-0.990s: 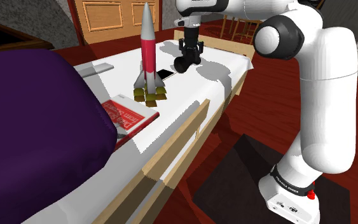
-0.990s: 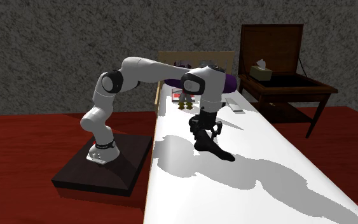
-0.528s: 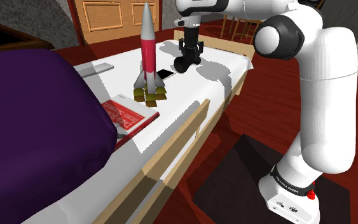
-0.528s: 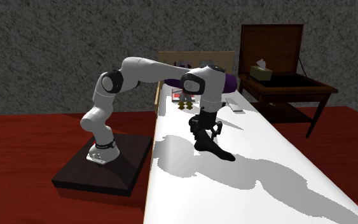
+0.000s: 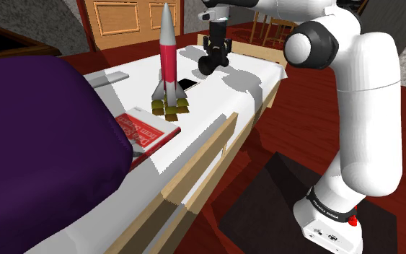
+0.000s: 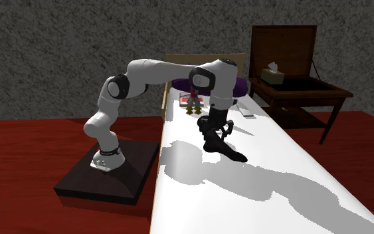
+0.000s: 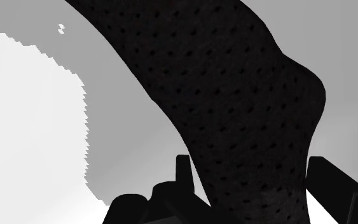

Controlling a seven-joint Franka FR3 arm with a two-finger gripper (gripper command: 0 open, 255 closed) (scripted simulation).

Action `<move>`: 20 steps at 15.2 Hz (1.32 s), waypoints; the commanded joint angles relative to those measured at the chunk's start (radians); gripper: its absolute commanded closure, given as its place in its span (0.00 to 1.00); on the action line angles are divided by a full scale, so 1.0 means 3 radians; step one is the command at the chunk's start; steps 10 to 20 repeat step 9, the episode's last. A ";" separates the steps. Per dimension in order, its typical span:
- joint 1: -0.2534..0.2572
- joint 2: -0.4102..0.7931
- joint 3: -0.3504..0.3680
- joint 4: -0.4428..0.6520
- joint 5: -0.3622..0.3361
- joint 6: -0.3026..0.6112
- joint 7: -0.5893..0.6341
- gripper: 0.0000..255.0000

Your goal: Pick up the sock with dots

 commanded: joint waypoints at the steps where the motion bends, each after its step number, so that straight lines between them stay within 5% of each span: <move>1: -0.0021 0.0023 0.0000 0.0131 0.0008 -0.0106 -0.0004 1.00; 7: -0.0149 0.0252 0.0017 0.0798 0.0076 -0.0539 -0.0011 1.00; 20: -0.0153 0.0260 0.0018 0.0819 0.0078 -0.0551 -0.0011 1.00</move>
